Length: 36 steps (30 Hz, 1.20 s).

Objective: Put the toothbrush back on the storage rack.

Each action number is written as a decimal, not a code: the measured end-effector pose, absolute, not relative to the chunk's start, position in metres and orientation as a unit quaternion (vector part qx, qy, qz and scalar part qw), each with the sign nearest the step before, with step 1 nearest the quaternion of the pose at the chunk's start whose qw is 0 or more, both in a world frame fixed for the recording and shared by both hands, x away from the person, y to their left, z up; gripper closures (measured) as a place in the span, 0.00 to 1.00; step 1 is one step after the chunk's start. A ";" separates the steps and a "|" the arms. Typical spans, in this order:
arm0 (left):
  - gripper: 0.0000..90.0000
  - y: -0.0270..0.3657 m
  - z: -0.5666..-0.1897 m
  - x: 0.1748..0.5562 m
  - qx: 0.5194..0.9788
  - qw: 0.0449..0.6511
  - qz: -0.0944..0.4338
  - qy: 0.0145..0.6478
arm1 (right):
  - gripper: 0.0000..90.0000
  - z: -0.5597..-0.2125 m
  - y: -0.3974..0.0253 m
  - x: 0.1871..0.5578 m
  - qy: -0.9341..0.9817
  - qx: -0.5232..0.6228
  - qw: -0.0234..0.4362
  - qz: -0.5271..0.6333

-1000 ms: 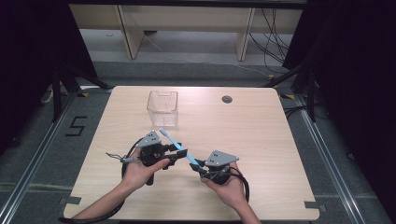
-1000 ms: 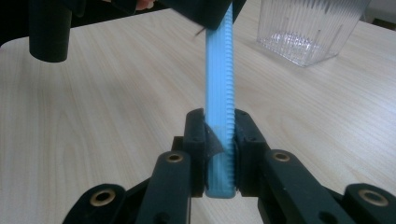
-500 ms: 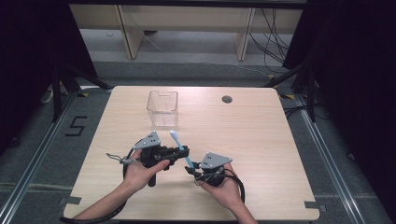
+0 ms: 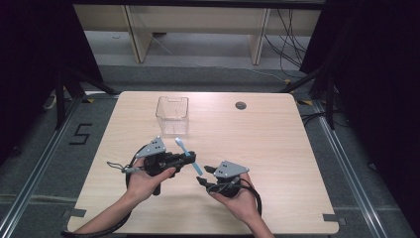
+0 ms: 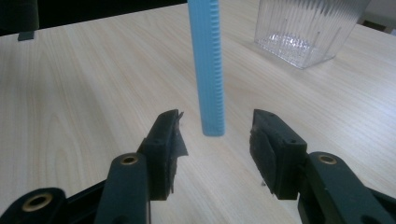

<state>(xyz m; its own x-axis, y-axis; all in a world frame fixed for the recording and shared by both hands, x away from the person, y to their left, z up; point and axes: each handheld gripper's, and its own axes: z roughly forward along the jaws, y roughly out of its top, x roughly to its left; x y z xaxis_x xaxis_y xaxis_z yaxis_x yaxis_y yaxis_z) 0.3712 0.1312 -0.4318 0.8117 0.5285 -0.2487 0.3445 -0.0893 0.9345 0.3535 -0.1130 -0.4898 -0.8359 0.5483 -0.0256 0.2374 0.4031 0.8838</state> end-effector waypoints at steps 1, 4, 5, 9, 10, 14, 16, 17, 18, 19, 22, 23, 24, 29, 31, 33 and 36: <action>0.92 0.131 -0.432 0.371 0.734 0.606 0.076 0.297 | 0.59 -0.490 -0.113 0.354 0.823 0.239 0.158 0.491; 0.92 0.134 -0.431 0.372 0.736 0.601 0.083 0.300 | 0.58 -0.489 -0.114 0.351 0.822 0.245 0.150 0.491; 0.92 0.135 -0.430 0.372 0.738 0.598 0.089 0.300 | 0.58 -0.489 -0.115 0.352 0.822 0.239 0.158 0.492; 0.92 0.140 -0.428 0.374 0.739 0.591 0.105 0.305 | 0.58 -0.490 -0.117 0.349 0.821 0.248 0.154 0.490; 0.92 0.141 -0.428 0.374 0.738 0.592 0.110 0.305 | 0.58 -0.491 -0.119 0.349 0.818 0.247 0.162 0.494; 0.92 0.149 -0.426 0.375 0.742 0.582 0.130 0.307 | 0.59 -0.491 -0.123 0.349 0.818 0.252 0.165 0.491; 0.92 0.154 -0.425 0.377 0.741 0.579 0.140 0.310 | 0.59 -0.492 -0.127 0.348 0.816 0.257 0.163 0.491; 0.92 0.154 -0.425 0.377 0.741 0.579 0.140 0.310 | 0.59 -0.493 -0.128 0.348 0.815 0.262 0.161 0.491; 0.92 0.155 -0.425 0.377 0.741 0.577 0.143 0.312 | 0.59 -0.493 -0.129 0.347 0.816 0.267 0.152 0.490; 0.92 0.156 -0.425 0.378 0.742 0.575 0.146 0.311 | 0.59 -0.493 -0.129 0.346 0.815 0.268 0.153 0.490; 0.92 0.162 -0.426 0.380 0.744 0.572 0.152 0.311 | 0.59 -0.494 -0.132 0.346 0.810 0.267 0.169 0.495; 0.92 0.162 -0.426 0.380 0.744 0.572 0.152 0.311 | 0.59 -0.495 -0.133 0.346 0.810 0.267 0.166 0.495; 0.92 0.163 -0.427 0.381 0.744 0.571 0.153 0.313 | 0.59 -0.495 -0.134 0.345 0.810 0.273 0.163 0.493; 0.92 0.170 -0.426 0.384 0.743 0.566 0.163 0.318 | 0.59 -0.496 -0.137 0.343 0.805 0.278 0.171 0.495; 0.92 0.172 -0.424 0.385 0.741 0.566 0.166 0.322 | 0.59 -0.497 -0.139 0.343 0.806 0.282 0.168 0.493; 0.92 0.174 -0.423 0.387 0.740 0.565 0.169 0.323 | 0.59 -0.497 -0.140 0.342 0.806 0.285 0.165 0.492; 0.92 0.175 -0.422 0.388 0.739 0.566 0.173 0.323 | 0.59 -0.498 -0.143 0.343 0.801 0.282 0.185 0.494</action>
